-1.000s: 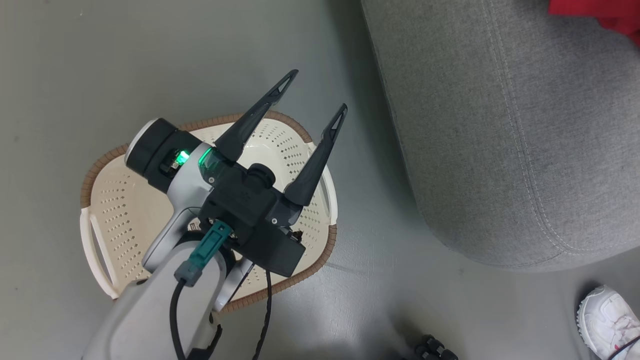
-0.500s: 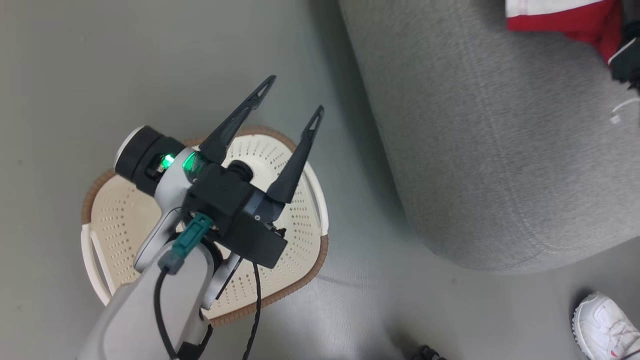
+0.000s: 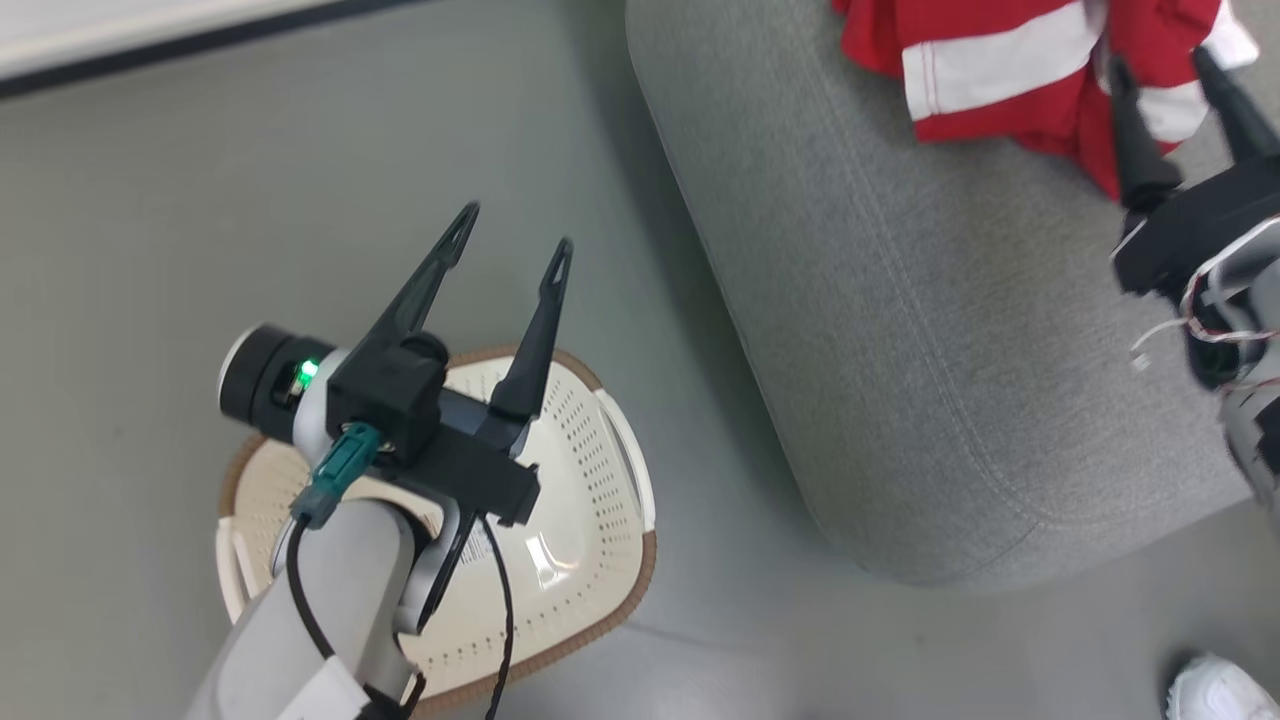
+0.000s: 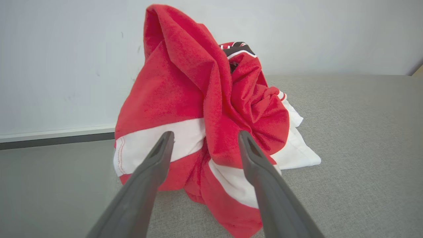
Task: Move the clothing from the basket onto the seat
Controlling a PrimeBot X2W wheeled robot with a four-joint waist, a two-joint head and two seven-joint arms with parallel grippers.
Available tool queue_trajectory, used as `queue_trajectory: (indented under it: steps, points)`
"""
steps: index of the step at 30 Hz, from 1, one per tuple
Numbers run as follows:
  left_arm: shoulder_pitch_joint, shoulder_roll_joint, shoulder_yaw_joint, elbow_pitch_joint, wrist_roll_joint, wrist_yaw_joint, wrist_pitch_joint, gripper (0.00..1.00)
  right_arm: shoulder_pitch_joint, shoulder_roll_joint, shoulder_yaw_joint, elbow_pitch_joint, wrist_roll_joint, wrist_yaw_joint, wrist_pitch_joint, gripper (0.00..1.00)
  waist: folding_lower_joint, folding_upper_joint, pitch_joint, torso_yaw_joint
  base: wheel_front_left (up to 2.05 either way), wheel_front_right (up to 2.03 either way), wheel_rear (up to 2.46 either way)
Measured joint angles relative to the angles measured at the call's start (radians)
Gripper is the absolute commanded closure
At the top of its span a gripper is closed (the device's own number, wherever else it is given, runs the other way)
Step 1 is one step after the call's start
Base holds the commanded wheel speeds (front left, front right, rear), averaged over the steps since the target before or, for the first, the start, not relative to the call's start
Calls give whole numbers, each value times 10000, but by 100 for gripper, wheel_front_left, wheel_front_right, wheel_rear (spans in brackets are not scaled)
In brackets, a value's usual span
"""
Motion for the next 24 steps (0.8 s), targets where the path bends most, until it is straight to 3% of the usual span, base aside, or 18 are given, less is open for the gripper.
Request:
queue_trajectory:
  steps: [13, 24]
  points:
    - [1357, 61, 825, 984, -560, 470, -596, 0, 1864, 472, -119, -1513, -382, -336, 0, 0, -1, -1, -1820, 605, 0, 0, 0]
    - [3271, 267, 1584, 1373, -1101, 802, -813, 0, 4441, 683, -138, -3080, -790, -966, 2, 0, -1, -1, -3418, 1314, 0, 0, 0]
